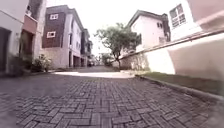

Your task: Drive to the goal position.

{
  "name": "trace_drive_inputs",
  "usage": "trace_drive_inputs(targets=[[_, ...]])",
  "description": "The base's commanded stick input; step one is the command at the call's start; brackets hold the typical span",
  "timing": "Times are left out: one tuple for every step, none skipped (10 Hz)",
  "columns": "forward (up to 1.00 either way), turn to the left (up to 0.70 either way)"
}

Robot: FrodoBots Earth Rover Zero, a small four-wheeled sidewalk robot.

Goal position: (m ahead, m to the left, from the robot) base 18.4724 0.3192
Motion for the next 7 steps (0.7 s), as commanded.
trace_drive_inputs(targets=[[0.69,0.03],[0.69,0.03],[0.69,0.03],[0.69,0.03],[0.69,0.03],[0.69,0.03],[0.69,0.03]])
